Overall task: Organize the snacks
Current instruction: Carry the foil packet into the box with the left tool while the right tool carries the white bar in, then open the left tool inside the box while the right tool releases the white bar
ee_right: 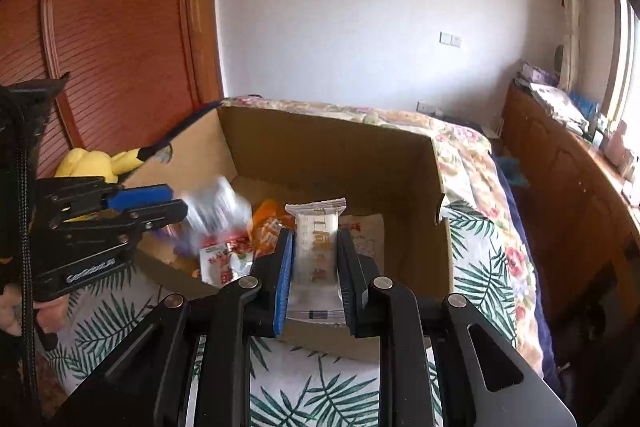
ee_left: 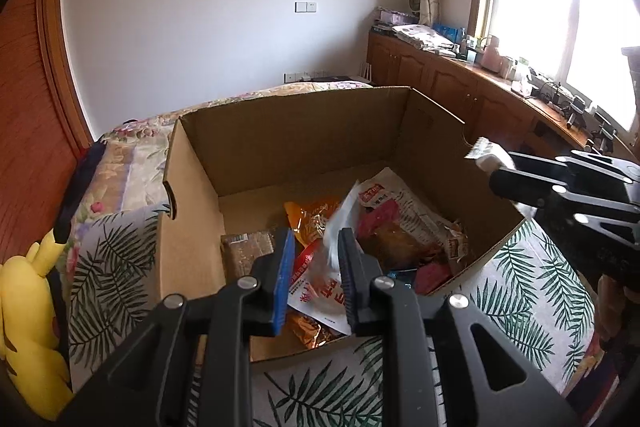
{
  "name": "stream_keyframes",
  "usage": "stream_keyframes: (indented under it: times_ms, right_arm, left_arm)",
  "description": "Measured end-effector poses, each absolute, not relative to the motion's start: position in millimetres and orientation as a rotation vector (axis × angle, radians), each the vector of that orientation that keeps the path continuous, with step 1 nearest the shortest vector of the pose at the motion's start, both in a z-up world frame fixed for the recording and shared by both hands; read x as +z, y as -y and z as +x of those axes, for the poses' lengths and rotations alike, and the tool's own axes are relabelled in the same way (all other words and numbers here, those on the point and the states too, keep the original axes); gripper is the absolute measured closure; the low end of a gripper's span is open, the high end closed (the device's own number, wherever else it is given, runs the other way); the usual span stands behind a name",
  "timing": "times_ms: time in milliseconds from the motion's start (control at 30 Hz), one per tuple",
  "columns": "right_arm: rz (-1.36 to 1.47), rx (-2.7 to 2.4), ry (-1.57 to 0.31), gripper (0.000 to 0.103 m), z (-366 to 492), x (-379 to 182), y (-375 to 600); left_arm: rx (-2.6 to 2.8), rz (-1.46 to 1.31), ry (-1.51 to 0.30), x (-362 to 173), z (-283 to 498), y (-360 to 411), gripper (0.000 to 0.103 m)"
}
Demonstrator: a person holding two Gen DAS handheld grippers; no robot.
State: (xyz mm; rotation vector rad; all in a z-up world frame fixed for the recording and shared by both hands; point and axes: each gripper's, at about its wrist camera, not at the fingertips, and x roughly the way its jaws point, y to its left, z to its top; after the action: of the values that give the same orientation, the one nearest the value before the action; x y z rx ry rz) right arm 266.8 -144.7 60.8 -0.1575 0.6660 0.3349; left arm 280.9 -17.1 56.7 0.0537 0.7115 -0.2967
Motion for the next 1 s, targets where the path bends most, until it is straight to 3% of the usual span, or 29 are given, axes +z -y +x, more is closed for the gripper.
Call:
stream_keyframes:
  times_ms: [333, 400, 600, 1000]
  right_arm:
    - [-0.135, 0.309, -0.713, 0.082, 288.0, 41.0, 138.0]
    - [-0.123, 0.301, -0.717, 0.077, 289.5, 37.3, 139.7]
    - [-0.105, 0.3, -0.719, 0.074, 288.5, 32.4, 144.0]
    - [-0.082, 0.339, -0.653, 0.073, 249.2, 63.4, 154.0]
  left_arm:
    - [-0.274, 0.048, -0.695, 54.0, 274.8, 9.6, 0.071]
    - [-0.265, 0.051, -0.69, 53.9, 272.3, 8.9, 0.068]
    - [-0.277, 0.044, -0.68, 54.9, 265.3, 6.6, 0.06]
    - [-0.272, 0.056, -0.647, 78.4, 231.4, 4.6, 0.057]
